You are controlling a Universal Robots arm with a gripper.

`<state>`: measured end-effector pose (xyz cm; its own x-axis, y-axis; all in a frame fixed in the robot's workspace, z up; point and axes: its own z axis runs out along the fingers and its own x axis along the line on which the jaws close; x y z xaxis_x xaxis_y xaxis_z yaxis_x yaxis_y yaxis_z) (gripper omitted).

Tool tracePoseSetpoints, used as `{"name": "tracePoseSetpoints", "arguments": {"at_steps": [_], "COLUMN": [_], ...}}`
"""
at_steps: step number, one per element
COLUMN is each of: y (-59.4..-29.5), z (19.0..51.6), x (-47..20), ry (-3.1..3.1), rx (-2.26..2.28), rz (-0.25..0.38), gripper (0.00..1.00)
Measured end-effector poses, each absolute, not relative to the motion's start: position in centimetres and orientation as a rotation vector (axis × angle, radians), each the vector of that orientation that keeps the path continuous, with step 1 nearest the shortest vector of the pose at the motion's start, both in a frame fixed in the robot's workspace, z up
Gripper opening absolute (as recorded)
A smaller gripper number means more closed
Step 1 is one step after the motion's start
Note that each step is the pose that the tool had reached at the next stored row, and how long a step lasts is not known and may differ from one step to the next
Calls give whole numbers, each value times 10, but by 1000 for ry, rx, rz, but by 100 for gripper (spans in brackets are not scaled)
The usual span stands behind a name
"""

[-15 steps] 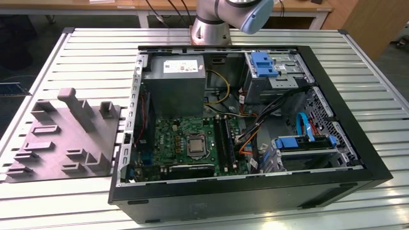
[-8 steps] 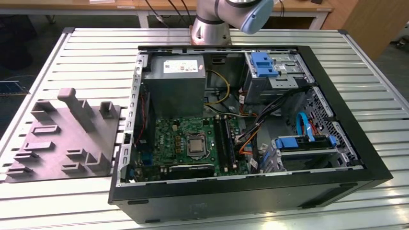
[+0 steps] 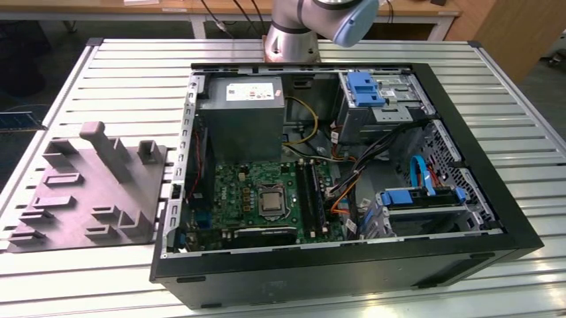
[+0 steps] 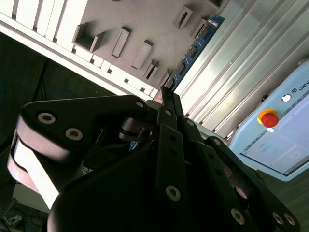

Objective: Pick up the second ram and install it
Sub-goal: 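Pick up the second ram and move it above second insertion slot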

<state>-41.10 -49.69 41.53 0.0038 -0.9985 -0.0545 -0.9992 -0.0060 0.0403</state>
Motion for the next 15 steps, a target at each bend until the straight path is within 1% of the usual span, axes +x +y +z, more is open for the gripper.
{"name": "tracePoseSetpoints", "arguments": {"at_steps": [15], "y": [-497], "z": [415], "x": [-360], "ry": [2208], "rx": [-2219], "rz": [106], "gripper": [11]}}
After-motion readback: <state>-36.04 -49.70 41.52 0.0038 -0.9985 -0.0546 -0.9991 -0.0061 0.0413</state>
